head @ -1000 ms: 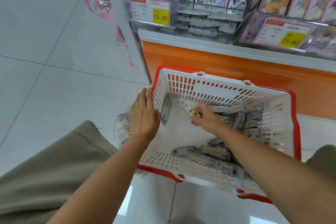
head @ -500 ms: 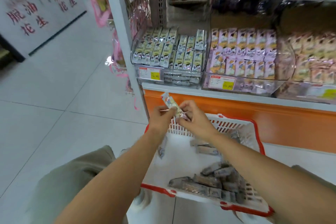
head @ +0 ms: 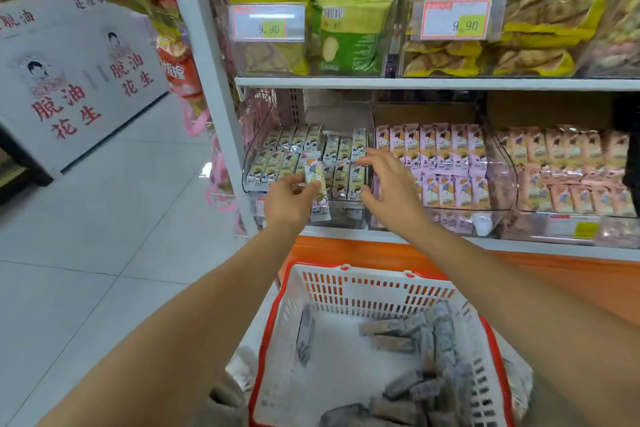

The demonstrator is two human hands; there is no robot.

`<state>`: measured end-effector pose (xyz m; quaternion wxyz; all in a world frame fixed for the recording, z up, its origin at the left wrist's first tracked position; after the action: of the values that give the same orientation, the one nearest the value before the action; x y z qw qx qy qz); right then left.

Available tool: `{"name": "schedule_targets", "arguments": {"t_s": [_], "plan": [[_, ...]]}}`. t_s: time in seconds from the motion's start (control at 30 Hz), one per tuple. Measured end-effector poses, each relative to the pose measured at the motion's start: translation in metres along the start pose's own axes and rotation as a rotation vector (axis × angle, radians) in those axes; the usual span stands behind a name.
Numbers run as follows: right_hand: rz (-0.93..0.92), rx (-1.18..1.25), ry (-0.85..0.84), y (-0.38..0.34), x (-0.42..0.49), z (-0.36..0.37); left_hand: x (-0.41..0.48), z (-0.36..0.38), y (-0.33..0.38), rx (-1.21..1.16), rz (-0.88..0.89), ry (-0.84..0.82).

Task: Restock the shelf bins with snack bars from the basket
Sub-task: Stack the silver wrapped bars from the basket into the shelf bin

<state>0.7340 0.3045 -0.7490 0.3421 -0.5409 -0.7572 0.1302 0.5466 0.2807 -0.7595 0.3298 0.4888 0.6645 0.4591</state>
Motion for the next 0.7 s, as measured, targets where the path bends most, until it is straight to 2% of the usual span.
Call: {"name": "schedule_targets", "arguments": {"t_s": [0.17,0.27,0.37,0.6,0.7], "plan": [[0.065,-0.215,-0.221,0.03,0.031,0.015,0.04,0.018,0.025,0.205,0.067,-0.065],[0.044,-0.201,-0.236,0.036,0.051,0.016,0.064,0.033,0.037,0.354,0.093,-0.109],[0.039,-0.224,-0.242,0.04,0.076,0.017,0.092,0.046,0.043,0.404,0.113,-0.116],[-0.003,-0.587,-0.378,0.038,0.115,0.033,0.139,0.072,0.043,0.592,0.154,-0.072],[-0.01,-0.651,-0.426,0.039,0.116,0.037,0.146,0.083,0.047,0.675,0.193,-0.096]]}}
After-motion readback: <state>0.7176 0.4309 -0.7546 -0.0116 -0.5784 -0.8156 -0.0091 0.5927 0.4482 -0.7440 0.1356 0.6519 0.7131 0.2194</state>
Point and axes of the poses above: each hand's wrist, its own x-axis towards the middle knuckle, its own z-axis out of the palm, y = z × x, the point moved 7 cm from there along x, towards the middle knuckle, and after that the axes turned 3 degrees about z, right-handed, at the moved point
